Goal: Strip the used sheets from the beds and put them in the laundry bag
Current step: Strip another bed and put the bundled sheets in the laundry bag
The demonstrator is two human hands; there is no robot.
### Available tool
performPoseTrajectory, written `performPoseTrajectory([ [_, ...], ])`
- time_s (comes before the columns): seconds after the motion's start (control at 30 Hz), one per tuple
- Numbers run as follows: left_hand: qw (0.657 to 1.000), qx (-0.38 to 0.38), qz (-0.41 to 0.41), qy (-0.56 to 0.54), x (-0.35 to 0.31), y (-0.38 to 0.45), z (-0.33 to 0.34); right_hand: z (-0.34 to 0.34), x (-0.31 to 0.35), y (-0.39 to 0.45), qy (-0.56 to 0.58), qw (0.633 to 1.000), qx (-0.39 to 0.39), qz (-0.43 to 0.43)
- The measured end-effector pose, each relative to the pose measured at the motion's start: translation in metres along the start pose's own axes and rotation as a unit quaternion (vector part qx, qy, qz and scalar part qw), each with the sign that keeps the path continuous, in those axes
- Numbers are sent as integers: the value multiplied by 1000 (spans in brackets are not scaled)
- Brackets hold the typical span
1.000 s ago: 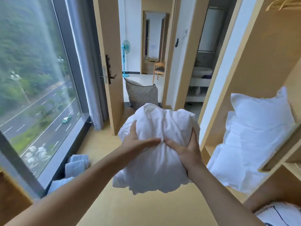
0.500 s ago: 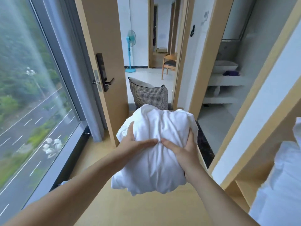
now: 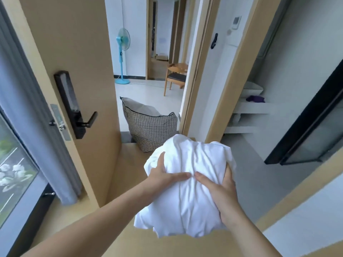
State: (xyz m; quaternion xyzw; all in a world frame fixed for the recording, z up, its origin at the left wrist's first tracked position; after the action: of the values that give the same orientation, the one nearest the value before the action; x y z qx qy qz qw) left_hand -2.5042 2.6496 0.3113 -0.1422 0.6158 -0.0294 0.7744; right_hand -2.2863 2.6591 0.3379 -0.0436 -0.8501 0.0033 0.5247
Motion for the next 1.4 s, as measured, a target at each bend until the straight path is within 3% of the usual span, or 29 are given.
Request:
performPoseTrajectory([
  [0.23, 1000, -10, -22, 6, -36, 182, -54, 91, 31, 169, 5, 1000, 15, 19],
  [0.73, 984, -159, -80, 7, -132, 536, -208, 349, 100, 556, -5, 983, 177, 49],
  [1.27, 989, -67, -129, 2, -194, 950, -277, 477, 181, 896, -85, 988, 89, 93],
  [1.4, 985, -89, -150, 1, -186, 1038, -316, 544, 171, 981, -87, 985, 121, 81],
])
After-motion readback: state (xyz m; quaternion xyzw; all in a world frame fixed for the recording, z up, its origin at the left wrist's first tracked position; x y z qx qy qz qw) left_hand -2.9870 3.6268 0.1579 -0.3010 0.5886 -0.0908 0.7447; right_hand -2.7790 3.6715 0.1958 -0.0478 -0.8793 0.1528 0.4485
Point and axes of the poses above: each hand's wrist, its own y-axis towards the middle knuckle, its own z-axis out of the palm, x = y × z, the point moved 7 cm from there along y, towards the middle knuckle, and after that the axes turned 15 degrees about -y, right-handed, at the moved point
